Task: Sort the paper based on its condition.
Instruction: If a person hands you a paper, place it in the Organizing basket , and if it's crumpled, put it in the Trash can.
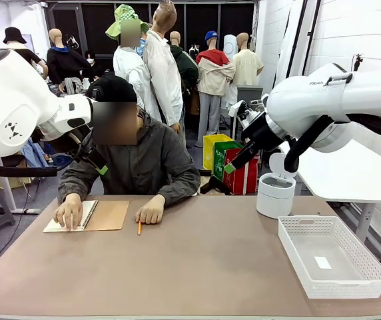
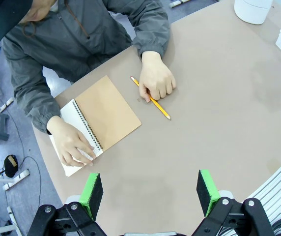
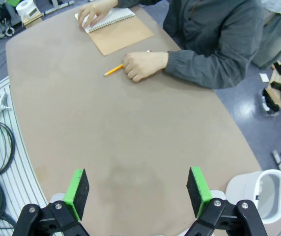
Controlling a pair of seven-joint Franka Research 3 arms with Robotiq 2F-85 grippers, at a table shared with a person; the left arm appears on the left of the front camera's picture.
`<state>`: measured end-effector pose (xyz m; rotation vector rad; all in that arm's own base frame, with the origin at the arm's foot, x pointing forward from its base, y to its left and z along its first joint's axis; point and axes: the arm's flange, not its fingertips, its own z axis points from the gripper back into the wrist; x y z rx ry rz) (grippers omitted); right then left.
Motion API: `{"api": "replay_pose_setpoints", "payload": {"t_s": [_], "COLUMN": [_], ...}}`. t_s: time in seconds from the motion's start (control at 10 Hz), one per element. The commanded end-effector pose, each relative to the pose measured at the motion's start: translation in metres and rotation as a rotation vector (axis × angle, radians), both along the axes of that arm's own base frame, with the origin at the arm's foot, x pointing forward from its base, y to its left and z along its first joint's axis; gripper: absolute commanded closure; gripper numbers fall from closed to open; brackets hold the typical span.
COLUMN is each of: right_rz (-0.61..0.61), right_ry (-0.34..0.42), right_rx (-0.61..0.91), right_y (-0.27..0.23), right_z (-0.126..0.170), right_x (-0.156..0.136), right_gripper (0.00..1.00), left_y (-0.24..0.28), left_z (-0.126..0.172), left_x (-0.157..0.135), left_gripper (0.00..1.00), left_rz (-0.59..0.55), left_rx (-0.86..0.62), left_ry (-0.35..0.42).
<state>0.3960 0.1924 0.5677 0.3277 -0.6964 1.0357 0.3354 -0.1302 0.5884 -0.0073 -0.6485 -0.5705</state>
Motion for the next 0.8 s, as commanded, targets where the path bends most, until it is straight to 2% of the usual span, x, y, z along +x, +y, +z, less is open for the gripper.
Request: {"api": "replay_pose_setpoints", "payload": {"t_s": [0.0,0.7], "right_rz": [0.005,0.005], "right_ry": [0.013,0.013], "right_rx": [0.001,0.001], "right_y": [0.0002,0.0002], "right_z": [0.0016,0.0016], "right_x": [0.0009,0.0009], "right_gripper": [0.0,0.0], "left_y": [0.0003,0.0003], "left_z": [0.0015,0.0015], "left_x": [0.0007,0.0007], "left_gripper": [0.0,0.0], "left_rz": [0.001,0.001], "left_rx": [0.0,0.0], "left_ry": [0.001,0.001]}}
